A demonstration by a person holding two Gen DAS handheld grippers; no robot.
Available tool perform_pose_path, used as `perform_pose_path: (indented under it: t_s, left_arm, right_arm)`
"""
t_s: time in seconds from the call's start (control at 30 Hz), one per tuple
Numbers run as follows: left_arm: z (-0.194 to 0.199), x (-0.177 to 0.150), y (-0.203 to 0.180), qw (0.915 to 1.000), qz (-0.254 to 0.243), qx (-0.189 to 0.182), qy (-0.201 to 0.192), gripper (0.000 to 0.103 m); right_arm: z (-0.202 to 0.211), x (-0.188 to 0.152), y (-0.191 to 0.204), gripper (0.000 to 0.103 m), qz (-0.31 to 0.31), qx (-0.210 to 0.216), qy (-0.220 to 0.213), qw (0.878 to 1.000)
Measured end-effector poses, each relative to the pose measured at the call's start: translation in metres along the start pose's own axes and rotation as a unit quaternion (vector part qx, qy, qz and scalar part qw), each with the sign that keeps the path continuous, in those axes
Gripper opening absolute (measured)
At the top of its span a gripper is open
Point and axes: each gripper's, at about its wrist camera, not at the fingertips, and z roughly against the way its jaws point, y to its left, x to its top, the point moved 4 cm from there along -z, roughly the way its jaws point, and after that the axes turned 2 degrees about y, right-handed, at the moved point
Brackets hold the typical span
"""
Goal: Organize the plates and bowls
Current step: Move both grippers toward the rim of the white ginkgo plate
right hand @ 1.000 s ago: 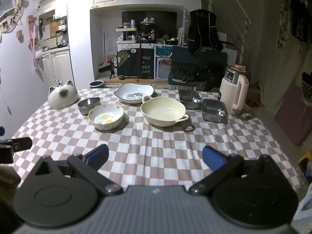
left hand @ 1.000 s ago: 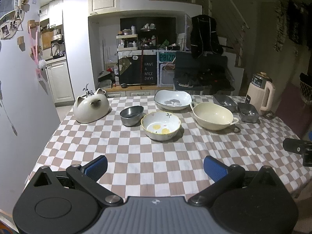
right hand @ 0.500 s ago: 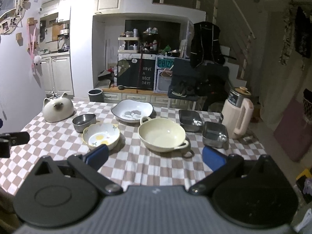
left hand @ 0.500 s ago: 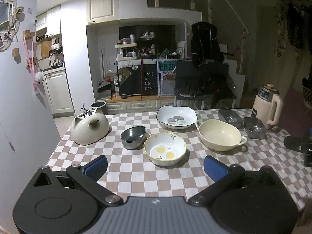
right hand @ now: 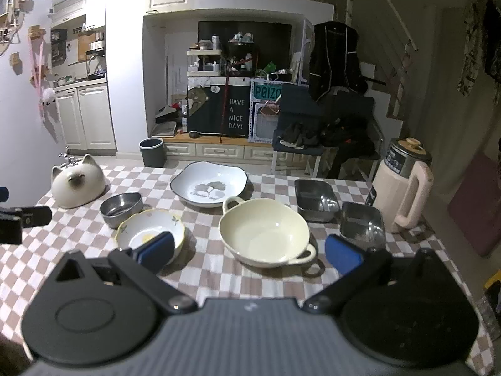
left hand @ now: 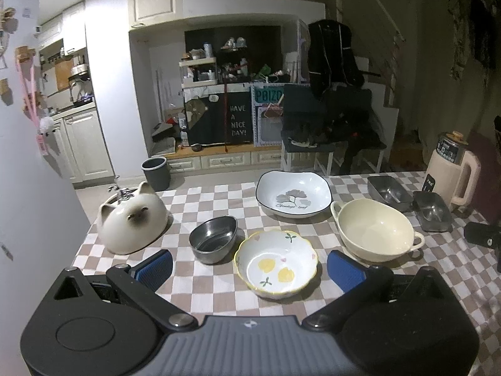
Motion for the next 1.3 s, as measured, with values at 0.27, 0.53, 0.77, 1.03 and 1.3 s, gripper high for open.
perform_pose_path:
  t_s: [0.27,0.53,0.77,1.03,1.3]
  left_arm:
    - [-0.056,0.027,0.001,0.9999,-0.010,0.010,0.006,0.103]
    - [-0.117,0.047,0.000,0.9997,-0.014,0.005,0.020,0.103]
    - [-0.178,0.067,-0.002,0.9990,-0.036,0.004,0.026,0.103]
    - [-0.264,0.088,-0.002,0.9972,-0.042,-0.017,0.059,0.103]
    - [-0.330,0.114,-0.004,0.9965,-0.058,-0.003,0.061,0.103]
  right_arm:
    - [-0.040,0.018,-0.005,0.103,-0.007,0.001,0.003,1.000]
    - [-0.086,0.030,-0.005,0.103,-0.019,-0.005,0.008,1.000]
    - [-0.130,0.045,-0.007,0.103,-0.009,-0.002,0.000,1.000]
    - [-0.179,0.061,-0.013,0.103,-0.017,0.012,0.003,1.000]
    - [-0.240,0.085,-0.005,0.103,-0.004,0.016,0.025,1.000]
